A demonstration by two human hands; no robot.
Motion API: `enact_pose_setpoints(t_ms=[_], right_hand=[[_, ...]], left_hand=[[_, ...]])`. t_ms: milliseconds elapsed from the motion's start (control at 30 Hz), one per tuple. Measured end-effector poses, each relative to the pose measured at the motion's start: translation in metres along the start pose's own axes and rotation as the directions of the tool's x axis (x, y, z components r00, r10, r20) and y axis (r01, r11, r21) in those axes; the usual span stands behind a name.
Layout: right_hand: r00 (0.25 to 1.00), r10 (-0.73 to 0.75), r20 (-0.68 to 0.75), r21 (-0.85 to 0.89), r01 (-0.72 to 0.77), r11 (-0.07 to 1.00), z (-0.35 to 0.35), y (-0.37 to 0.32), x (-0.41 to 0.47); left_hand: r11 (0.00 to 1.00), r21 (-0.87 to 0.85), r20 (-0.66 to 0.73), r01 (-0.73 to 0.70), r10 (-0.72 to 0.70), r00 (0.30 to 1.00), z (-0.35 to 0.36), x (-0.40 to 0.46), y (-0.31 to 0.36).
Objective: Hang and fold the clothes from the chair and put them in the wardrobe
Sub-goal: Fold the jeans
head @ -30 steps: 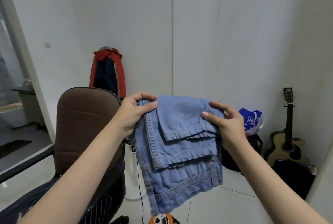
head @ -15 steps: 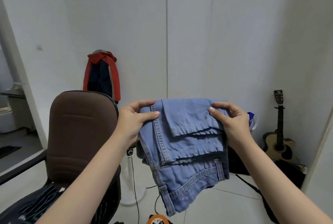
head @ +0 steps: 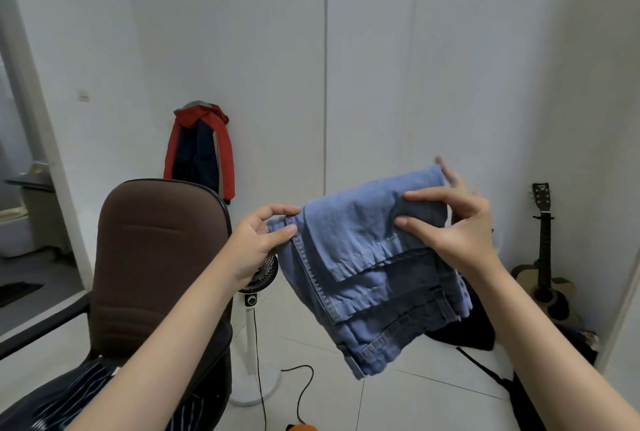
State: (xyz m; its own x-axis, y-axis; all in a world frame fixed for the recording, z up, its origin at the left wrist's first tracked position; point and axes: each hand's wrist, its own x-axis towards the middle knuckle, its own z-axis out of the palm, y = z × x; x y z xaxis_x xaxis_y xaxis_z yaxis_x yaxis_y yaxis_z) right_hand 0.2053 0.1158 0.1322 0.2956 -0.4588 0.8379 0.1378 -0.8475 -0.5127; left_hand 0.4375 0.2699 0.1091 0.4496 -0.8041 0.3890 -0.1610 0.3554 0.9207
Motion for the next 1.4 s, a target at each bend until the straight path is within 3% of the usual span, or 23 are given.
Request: enact_pose_setpoints(t_ms=[67, 167, 233, 300, 333, 400, 467, 533, 600, 867, 967, 1067, 1167, 1333, 1400], right_hand=[[0.999, -0.037, 0.032, 0.128, 0.032, 0.991, 0.003, -0.003, 0.003], [1.0, 0.004, -0.02, 0.169, -0.001, 0.986, 0.014, 0.005, 0.003], [0.999, 0.027, -0.047, 0.155, -0.019, 0.988, 0.023, 0.011, -0.001], [0.998, 0.042, -0.041, 0.132, -0.036, 0.991, 0.029, 0.017, -0.005], [0.998, 0.045, -0.033, 0.123, -0.04, 0.992, 0.031, 0.019, -0.007], [1.0, 0.028, -0.01, 0.091, -0.027, 0.996, 0.037, 0.023, -0.012], [1.0, 0.011, 0.008, 0.064, -0.011, 0.998, 0.044, 0.027, -0.017], [0.999, 0.009, 0.046, 0.084, -0.013, 0.996, 0.049, 0.03, -0.023], [0.994, -0.012, 0.108, 0.111, 0.0, 0.994, 0.051, 0.031, -0.031], [0.968, -0.001, 0.252, 0.177, -0.045, 0.983, 0.055, 0.039, -0.063], [0.952, -0.028, 0.304, 0.145, -0.017, 0.989, 0.055, 0.042, -0.077], [0.936, -0.018, 0.352, 0.07, -0.007, 0.998, 0.049, 0.044, -0.089], [0.929, 0.104, 0.356, -0.082, -0.08, 0.993, 0.046, 0.038, -0.1], [0.917, 0.336, 0.217, -0.212, -0.291, 0.933, 0.055, 0.023, -0.112], [0.851, 0.492, 0.183, -0.17, -0.465, 0.869, 0.053, 0.021, -0.104]], left_hand=[[1.0, -0.027, -0.004, 0.009, -0.009, 1.0, -0.003, 0.002, -0.001], [0.998, 0.02, -0.01, 0.06, -0.06, 0.998, -0.007, 0.003, -0.001], [0.952, 0.28, -0.04, 0.127, -0.12, 0.992, -0.011, 0.002, 0.0], [0.794, 0.578, -0.198, 0.189, -0.088, 0.976, -0.018, 0.002, -0.002], [0.773, 0.6, -0.262, 0.206, -0.053, 0.964, -0.018, -0.001, -0.001], [0.859, 0.468, -0.229, 0.206, -0.107, 0.967, -0.011, -0.012, 0.006], [0.927, 0.218, -0.021, 0.305, -0.308, 0.951, 0.008, -0.024, 0.014], [0.904, 0.057, 0.16, 0.423, -0.426, 0.89, 0.026, -0.029, 0.01], [0.871, 0.015, 0.199, 0.491, -0.484, 0.852, 0.04, -0.025, -0.002], [0.722, -0.224, 0.066, 0.655, -0.659, 0.749, 0.066, -0.011, -0.049], [0.704, -0.352, -0.096, 0.617, -0.683, 0.724, 0.074, -0.011, -0.065], [0.763, -0.428, -0.234, 0.485, -0.611, 0.756, 0.082, -0.015, -0.074], [0.803, -0.443, -0.295, 0.398, -0.55, 0.781, 0.085, -0.019, -0.077], [0.89, -0.367, -0.37, 0.27, -0.406, 0.836, 0.089, -0.024, -0.081], [0.902, -0.374, -0.382, 0.214, -0.36, 0.851, 0.086, -0.024, -0.081]])
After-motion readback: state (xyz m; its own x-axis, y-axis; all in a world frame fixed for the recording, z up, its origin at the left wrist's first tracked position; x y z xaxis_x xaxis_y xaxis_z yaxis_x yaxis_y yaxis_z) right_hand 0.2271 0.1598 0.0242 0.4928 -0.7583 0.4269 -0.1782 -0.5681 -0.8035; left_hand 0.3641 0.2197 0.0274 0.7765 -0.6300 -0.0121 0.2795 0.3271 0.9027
